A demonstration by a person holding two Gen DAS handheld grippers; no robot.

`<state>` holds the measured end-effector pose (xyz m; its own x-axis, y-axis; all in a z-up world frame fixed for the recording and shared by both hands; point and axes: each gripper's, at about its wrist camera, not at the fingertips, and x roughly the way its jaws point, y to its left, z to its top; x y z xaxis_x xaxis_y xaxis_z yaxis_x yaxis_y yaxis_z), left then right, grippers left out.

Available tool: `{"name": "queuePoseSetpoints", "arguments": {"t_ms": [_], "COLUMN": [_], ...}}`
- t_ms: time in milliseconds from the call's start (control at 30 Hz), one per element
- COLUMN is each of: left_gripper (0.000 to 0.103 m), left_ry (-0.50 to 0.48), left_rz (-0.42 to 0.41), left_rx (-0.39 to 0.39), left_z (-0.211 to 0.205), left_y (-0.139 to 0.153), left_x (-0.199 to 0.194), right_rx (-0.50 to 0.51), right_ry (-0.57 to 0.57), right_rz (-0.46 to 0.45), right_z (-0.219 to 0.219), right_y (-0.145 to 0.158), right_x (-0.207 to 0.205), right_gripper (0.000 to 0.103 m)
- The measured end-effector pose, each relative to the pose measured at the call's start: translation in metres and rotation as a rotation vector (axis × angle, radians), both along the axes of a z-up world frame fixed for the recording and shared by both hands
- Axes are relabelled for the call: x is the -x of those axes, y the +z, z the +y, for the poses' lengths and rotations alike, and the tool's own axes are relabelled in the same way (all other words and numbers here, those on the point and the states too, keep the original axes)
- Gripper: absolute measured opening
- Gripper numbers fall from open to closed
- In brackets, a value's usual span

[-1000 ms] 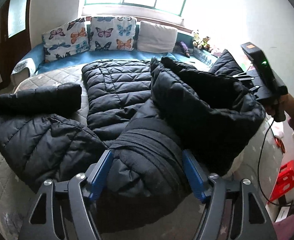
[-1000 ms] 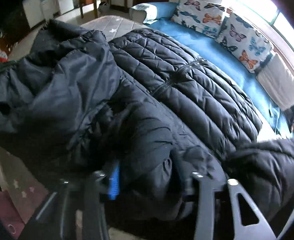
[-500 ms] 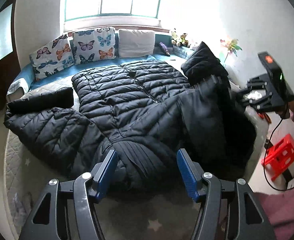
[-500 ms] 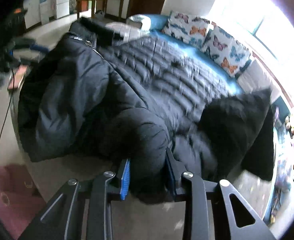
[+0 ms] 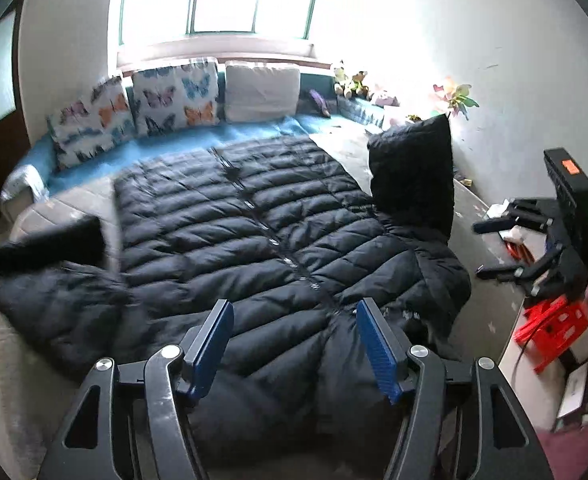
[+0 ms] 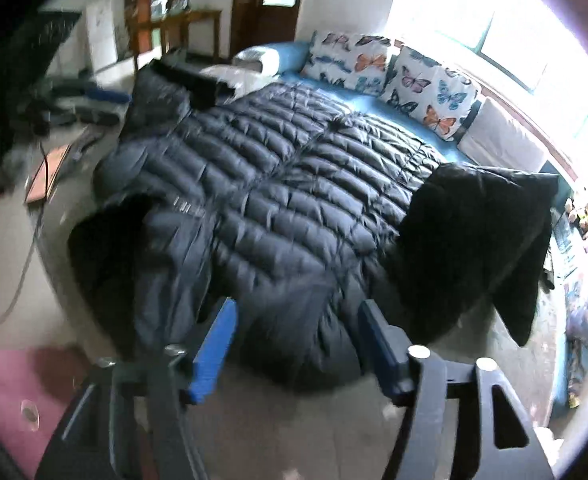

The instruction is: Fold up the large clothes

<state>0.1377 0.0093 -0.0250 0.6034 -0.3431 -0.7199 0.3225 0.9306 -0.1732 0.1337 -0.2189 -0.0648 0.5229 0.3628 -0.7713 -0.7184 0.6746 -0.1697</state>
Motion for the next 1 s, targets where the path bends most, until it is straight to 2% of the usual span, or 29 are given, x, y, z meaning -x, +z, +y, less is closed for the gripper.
{"name": "queuePoseSetpoints", "arguments": {"t_ms": [100, 200, 267, 333, 400, 500, 600, 667, 800, 867, 1000], "left_gripper": [0.068, 0.068, 0.068, 0.068, 0.068, 0.068, 0.068, 0.068, 0.069, 0.069, 0.069], "left_ry": [-0.021, -0.057, -0.074, -0.087, -0.099, -0.084, -0.076, -0.078, -0.116, -0.135, -0.171], "left_rz": [0.099, 0.181, 0.204, 0.212, 0.216, 0.196, 0.144, 0.119, 0.118, 0.13, 0.172], "left_rx": [0.02, -0.033, -0.077, -0.104, -0.115, -0.126, -0.111, -0.089, -0.054, -0.061, -0.063], "left_z": [-0.015, -0.034, -0.04, -0.041, -0.042, -0.042, -0.044, -0.05, -0.072, -0.087, -0.116], "left_y": [-0.033, -0.069, -0.086, -0.095, -0.092, -0.075, -0.049, -0.033, -0.02, -0.022, -0.032], "left_x": [-0.028, -0.037, -0.036, -0.036, -0.036, -0.042, -0.048, -0.053, -0.065, -0.074, -0.089], "right_rx": [-0.006, 0.039, -0.005, -0.056, -0.138, -0.199, -0.149, -0.092, -0.013, -0.016, 0.057], "right_ry": [-0.044, -0.068, -0.056, -0.057, -0.075, -0.159, -0.291, -0.357, -0.449, -0.452, -0.417], "right_rz": [0.104, 0.209, 0.217, 0.218, 0.179, 0.109, -0.031, -0.077, -0.098, -0.076, -0.061], "right_z": [0.006, 0.001, -0.006, -0.017, -0.038, -0.07, -0.108, -0.127, -0.15, -0.16, -0.166], "right_y": [-0.04, -0.082, -0.078, -0.06, -0.029, 0.004, 0.027, 0.028, 0.012, 0.002, -0.021], "right_x": [-0.021, -0.032, -0.032, -0.034, -0.038, -0.05, -0.067, -0.079, -0.116, -0.136, -0.161], "right_gripper": [0.071, 0.071, 0.071, 0.071, 0.071, 0.071, 0.071, 0.071, 0.071, 0.071, 0.071]}}
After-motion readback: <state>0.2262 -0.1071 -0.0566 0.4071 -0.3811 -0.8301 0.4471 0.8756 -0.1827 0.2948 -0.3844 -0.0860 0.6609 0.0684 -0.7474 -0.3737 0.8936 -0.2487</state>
